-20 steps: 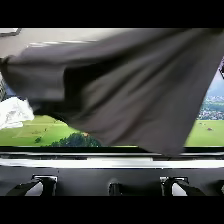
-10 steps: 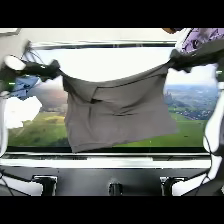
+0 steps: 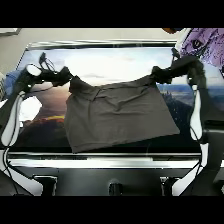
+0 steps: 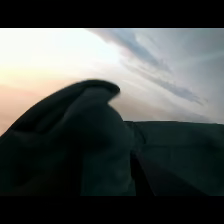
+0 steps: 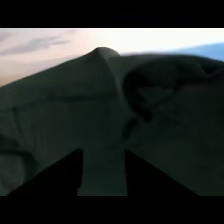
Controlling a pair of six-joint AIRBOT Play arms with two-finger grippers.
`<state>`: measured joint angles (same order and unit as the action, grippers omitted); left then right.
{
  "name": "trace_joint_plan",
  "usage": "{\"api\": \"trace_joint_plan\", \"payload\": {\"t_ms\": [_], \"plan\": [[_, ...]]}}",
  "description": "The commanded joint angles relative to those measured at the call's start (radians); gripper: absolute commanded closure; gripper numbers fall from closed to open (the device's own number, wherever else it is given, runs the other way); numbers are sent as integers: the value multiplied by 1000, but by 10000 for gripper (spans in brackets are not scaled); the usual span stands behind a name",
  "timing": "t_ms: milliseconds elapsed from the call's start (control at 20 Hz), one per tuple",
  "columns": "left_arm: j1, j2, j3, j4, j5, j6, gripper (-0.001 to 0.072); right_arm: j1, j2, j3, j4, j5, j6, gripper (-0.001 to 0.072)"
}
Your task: Fold the clothes and pants, and hang the long-sleeved shirts on hangers.
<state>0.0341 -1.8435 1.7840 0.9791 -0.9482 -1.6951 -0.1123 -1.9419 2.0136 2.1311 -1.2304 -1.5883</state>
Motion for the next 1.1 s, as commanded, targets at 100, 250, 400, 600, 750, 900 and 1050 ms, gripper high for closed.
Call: {"api": "trace_joint_plan", "payload": {"t_ms": [100, 250, 400, 600, 750, 900, 1050], "plan": [[166, 206, -40, 238, -387, 19, 361, -256, 139, -66, 22, -325, -109, 330], [237, 409, -311, 264, -408, 19, 361, -396, 246, -266, 21, -324, -136, 298], [262, 597, -606, 272, -383, 21, 362, -497, 332, -486, -31, -322, -155, 298], [261, 692, -806, 275, -383, 21, 384, -539, 373, -697, -141, -307, -184, 298], [262, 689, -835, 275, -387, 21, 383, -539, 373, -787, -159, -261, -193, 293], [261, 689, -835, 275, -386, 20, 383, -539, 372, -846, -154, -215, -212, 267], [261, 689, -835, 275, -387, 20, 383, -539, 372, -914, -152, -180, -230, 267]]}}
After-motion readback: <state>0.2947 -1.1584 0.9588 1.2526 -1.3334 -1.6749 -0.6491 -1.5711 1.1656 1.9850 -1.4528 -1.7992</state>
